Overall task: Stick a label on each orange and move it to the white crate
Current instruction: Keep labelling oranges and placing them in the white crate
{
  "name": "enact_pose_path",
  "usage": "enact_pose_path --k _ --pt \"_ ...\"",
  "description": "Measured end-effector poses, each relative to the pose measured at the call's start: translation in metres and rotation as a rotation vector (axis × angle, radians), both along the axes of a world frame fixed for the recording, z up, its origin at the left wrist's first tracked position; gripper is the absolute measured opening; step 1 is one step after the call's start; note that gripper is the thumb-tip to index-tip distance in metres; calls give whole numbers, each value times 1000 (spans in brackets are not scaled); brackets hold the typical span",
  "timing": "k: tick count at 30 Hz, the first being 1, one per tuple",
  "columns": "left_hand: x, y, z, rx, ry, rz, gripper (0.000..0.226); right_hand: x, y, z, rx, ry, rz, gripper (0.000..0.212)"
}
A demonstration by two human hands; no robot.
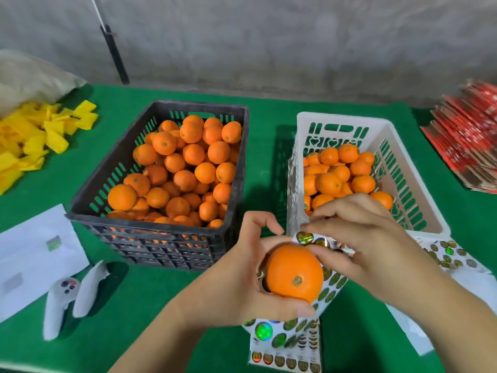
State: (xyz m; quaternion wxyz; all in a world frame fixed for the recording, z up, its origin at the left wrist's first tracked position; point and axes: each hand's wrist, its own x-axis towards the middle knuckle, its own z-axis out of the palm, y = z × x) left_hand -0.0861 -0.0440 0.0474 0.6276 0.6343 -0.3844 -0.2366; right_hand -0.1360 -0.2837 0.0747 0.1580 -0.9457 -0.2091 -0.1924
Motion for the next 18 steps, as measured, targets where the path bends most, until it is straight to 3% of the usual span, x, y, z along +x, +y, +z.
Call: enact_pose_path --k 7,18 --pt "1 -6 1 -53 99 -71 72 2 -7 6 -121 38 82 40" --pt "5 -12 -5 -31 166 -90 67 3 -13 -3 -150 -1 137 34"
